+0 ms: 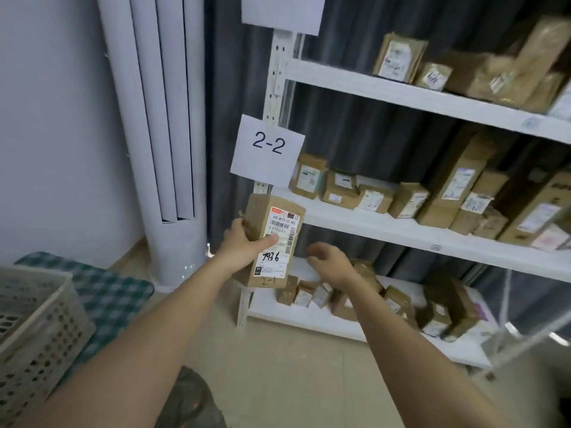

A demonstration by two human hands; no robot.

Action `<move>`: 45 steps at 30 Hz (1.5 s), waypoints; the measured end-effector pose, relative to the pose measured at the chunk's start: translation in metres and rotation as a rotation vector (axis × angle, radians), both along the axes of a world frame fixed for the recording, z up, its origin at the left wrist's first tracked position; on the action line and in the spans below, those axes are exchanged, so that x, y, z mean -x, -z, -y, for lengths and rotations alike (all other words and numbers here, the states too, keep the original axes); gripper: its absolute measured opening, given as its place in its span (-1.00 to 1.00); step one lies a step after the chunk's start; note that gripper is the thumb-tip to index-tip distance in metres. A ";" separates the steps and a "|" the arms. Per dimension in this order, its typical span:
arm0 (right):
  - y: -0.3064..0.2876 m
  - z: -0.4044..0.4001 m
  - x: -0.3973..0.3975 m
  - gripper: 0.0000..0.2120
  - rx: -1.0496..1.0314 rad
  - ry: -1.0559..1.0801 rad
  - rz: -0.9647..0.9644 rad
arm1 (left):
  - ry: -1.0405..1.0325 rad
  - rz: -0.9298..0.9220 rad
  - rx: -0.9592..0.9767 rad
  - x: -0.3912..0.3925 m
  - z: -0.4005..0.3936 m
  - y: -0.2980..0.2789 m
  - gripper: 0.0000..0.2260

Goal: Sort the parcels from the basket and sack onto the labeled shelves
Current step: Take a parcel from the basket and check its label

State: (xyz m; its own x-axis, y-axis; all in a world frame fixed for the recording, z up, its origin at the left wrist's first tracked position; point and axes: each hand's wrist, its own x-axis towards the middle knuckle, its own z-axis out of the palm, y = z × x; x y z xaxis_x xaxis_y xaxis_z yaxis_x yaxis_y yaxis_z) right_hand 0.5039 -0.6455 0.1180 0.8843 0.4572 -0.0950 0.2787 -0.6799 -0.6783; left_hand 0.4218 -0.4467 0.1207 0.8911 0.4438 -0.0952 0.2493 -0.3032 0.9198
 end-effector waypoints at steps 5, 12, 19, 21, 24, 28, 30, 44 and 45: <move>-0.074 0.049 -0.055 -0.70 -0.042 0.083 0.204 | 0.041 0.185 -0.098 -0.071 0.049 -0.086 -0.27; -0.194 0.070 -0.126 -0.73 0.004 0.193 0.593 | 0.035 0.437 -0.211 -0.157 0.073 -0.215 -0.23; -0.287 0.064 -0.216 -0.74 0.192 0.231 0.890 | -0.002 0.618 -0.280 -0.256 0.056 -0.305 -0.26; -0.304 0.059 -0.246 -0.71 0.264 0.234 0.931 | -0.014 0.632 -0.284 -0.288 0.044 -0.320 -0.25; -0.326 0.046 -0.289 -0.72 0.349 0.238 0.934 | -0.023 0.641 -0.261 -0.336 0.022 -0.334 -0.19; -0.332 0.025 -0.340 -0.75 0.378 0.236 0.949 | 0.002 0.641 -0.267 -0.395 0.001 -0.338 -0.18; -0.329 0.018 -0.361 -0.73 0.368 0.222 0.948 | 0.031 0.600 -0.271 -0.423 0.000 -0.330 -0.14; -0.322 0.013 -0.437 -0.70 0.233 0.190 0.905 | -0.020 0.508 -0.453 -0.506 -0.009 -0.300 -0.57; -0.322 0.013 -0.438 -0.70 0.231 0.189 0.904 | -0.033 0.494 -0.461 -0.508 -0.006 -0.300 -0.59</move>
